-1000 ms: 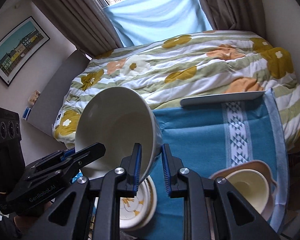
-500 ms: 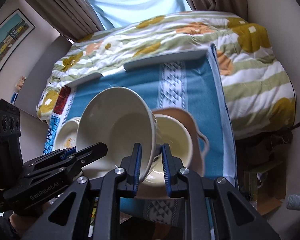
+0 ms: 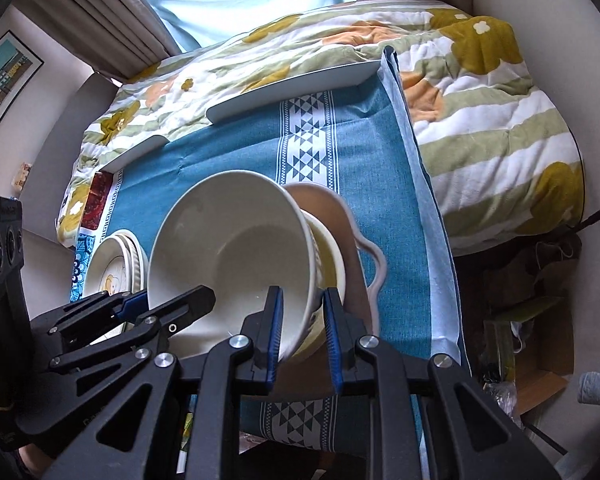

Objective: Organize plates and bowls
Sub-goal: 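Lower the small white bowl into the cream bowl and open both grippers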

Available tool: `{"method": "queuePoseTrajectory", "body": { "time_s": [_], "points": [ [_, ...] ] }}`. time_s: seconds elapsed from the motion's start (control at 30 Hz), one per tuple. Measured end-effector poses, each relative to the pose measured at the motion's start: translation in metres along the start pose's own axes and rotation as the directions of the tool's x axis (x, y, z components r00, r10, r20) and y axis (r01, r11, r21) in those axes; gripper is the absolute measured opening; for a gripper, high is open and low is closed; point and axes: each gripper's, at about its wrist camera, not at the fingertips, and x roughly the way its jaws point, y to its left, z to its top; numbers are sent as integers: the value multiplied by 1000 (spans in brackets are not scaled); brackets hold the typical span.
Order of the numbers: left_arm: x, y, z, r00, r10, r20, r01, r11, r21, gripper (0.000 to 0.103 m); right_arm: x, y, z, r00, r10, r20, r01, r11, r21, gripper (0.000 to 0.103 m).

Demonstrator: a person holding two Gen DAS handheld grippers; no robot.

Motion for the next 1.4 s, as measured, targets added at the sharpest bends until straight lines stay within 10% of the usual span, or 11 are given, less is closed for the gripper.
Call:
{"method": "queuePoseTrajectory", "body": {
  "time_s": [1.07,1.4],
  "points": [
    [9,-7,2,995,103,1,-103,993,62,21,2,0,-5,1000,-16,14,17,998,-55,19],
    [-45,7,8,990,95,107,-96,995,4,21,-32,-1,3,996,23,82,-19,998,-55,19]
  ]
}}
